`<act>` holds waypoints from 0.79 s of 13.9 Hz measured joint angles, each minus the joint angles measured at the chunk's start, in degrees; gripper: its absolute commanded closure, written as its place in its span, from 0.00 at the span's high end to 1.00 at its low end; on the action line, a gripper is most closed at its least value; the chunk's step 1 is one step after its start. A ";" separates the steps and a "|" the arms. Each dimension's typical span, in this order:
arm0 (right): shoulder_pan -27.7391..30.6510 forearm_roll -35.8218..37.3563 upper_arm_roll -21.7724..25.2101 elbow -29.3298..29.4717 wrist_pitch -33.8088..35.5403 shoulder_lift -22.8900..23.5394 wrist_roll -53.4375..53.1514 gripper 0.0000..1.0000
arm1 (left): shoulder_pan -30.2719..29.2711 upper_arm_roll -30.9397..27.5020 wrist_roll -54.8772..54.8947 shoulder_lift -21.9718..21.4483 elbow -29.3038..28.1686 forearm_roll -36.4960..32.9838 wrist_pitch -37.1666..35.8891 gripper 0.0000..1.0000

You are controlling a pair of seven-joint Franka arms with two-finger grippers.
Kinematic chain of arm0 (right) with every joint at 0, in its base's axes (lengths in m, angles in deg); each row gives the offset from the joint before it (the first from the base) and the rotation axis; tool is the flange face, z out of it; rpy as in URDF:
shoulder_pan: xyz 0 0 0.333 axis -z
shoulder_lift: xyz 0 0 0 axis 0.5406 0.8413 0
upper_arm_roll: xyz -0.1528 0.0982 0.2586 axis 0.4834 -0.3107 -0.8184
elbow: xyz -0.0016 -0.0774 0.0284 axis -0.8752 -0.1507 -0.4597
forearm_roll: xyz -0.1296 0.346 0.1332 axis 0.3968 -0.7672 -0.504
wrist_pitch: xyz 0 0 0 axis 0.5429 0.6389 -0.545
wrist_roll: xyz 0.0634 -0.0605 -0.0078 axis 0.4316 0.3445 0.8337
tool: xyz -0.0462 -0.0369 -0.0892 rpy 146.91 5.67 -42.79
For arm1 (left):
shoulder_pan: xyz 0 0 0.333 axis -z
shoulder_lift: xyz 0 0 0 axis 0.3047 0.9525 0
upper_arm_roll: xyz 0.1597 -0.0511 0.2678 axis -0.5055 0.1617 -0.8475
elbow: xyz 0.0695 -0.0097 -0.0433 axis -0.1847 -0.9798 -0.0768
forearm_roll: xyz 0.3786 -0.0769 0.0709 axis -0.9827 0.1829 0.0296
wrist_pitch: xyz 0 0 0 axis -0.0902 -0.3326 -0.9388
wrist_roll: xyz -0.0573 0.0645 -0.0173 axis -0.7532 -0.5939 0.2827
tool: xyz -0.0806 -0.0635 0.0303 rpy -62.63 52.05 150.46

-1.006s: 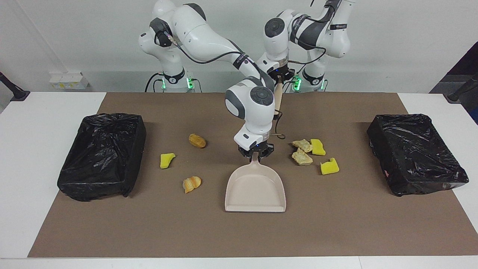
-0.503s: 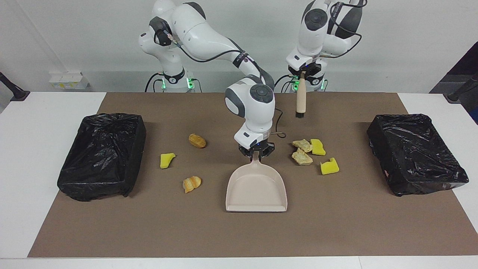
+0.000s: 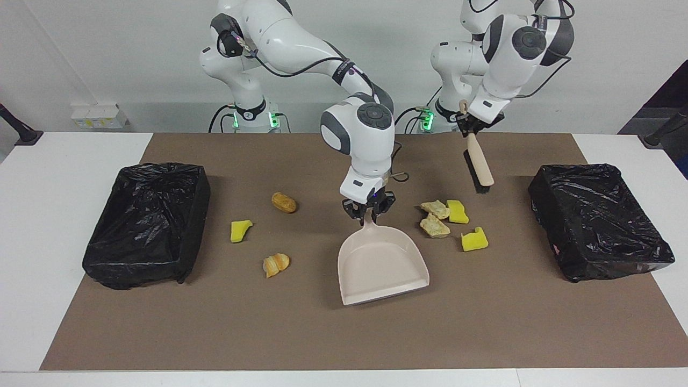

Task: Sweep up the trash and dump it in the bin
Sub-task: 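Lift the brush with the left gripper while the right gripper positions the dustpan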

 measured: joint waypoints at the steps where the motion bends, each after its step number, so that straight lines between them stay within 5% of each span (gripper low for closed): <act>1: 0.67 0.17 0.07 -0.16 0.53 -0.09 5.73 0.00 | -0.76 -0.03 -0.11 2.07 1.40 0.00 1.10 0.00; 6: 3.03 5.01 0.25 -0.68 2.65 -0.22 31.32 0.00 | -1.09 0.87 0.84 9.76 2.54 0.01 8.15 0.00; 11: 3.91 8.83 0.24 -1.40 3.26 -0.70 42.78 0.00 | 0.50 1.66 7.85 11.66 0.73 0.01 8.81 0.00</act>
